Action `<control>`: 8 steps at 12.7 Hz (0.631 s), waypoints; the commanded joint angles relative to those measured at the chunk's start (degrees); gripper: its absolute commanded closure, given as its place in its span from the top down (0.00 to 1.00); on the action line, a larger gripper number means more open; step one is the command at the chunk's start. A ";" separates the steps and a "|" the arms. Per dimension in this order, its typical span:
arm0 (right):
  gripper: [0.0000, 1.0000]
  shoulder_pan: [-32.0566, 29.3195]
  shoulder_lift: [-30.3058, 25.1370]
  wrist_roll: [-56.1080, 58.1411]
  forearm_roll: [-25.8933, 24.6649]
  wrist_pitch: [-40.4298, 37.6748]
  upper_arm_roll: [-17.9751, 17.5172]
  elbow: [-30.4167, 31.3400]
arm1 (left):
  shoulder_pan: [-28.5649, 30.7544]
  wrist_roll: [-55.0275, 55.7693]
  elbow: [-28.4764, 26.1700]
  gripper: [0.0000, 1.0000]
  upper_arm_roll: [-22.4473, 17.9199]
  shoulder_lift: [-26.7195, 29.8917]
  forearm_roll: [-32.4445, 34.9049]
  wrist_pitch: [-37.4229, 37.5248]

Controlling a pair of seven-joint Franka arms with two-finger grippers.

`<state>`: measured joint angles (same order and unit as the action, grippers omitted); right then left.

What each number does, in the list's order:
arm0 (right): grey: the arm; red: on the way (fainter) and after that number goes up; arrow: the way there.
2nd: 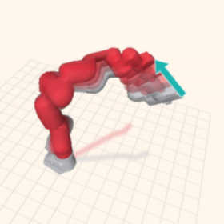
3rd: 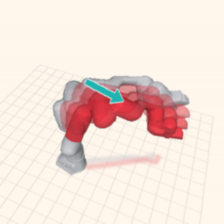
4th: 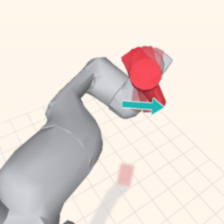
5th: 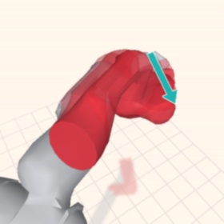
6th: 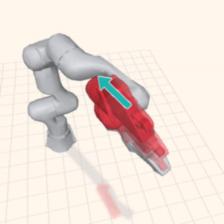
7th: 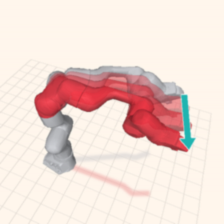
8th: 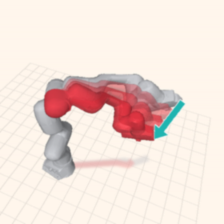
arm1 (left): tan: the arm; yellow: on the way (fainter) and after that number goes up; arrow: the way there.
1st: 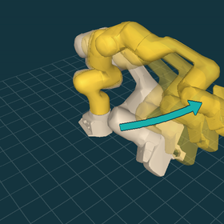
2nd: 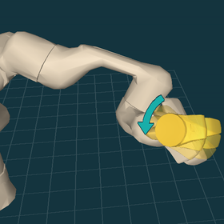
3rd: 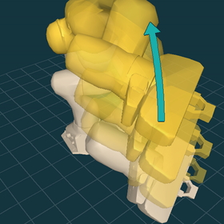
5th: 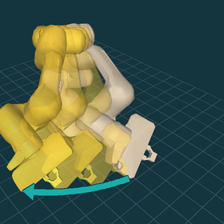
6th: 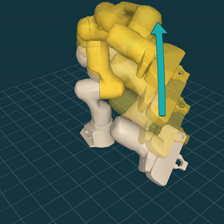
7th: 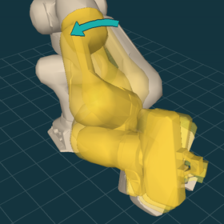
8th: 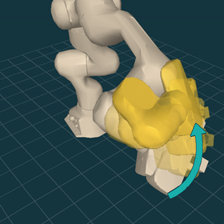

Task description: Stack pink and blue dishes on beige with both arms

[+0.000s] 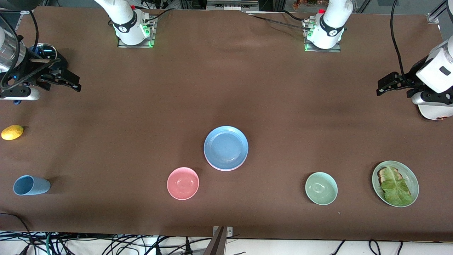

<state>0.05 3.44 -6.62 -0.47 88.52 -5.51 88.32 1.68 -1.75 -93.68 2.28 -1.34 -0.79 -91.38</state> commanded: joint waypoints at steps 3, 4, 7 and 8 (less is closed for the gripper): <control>1.00 -1.99 -0.11 0.47 -0.85 0.16 -2.66 0.18 | 0.43 -0.97 0.16 1.00 -0.43 0.29 1.41 -0.64; 1.00 -1.99 0.07 0.56 -1.11 0.16 -2.66 0.09 | 0.43 -1.06 0.16 1.00 -0.61 0.29 1.41 -0.64; 1.00 -2.25 0.25 0.65 -1.11 -1.15 -2.40 -0.34 | 0.43 -0.98 0.16 1.00 -0.43 0.29 1.50 -0.55; 1.00 -2.16 0.34 0.56 -1.29 -1.50 -2.40 -1.04 | 0.43 -1.06 0.16 1.00 -0.43 0.29 1.41 -0.55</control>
<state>-1.15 3.81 -6.62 -0.82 88.35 -7.11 88.38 2.11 -1.74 -93.67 1.67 -1.34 -0.79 -91.76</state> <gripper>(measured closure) 0.000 0.000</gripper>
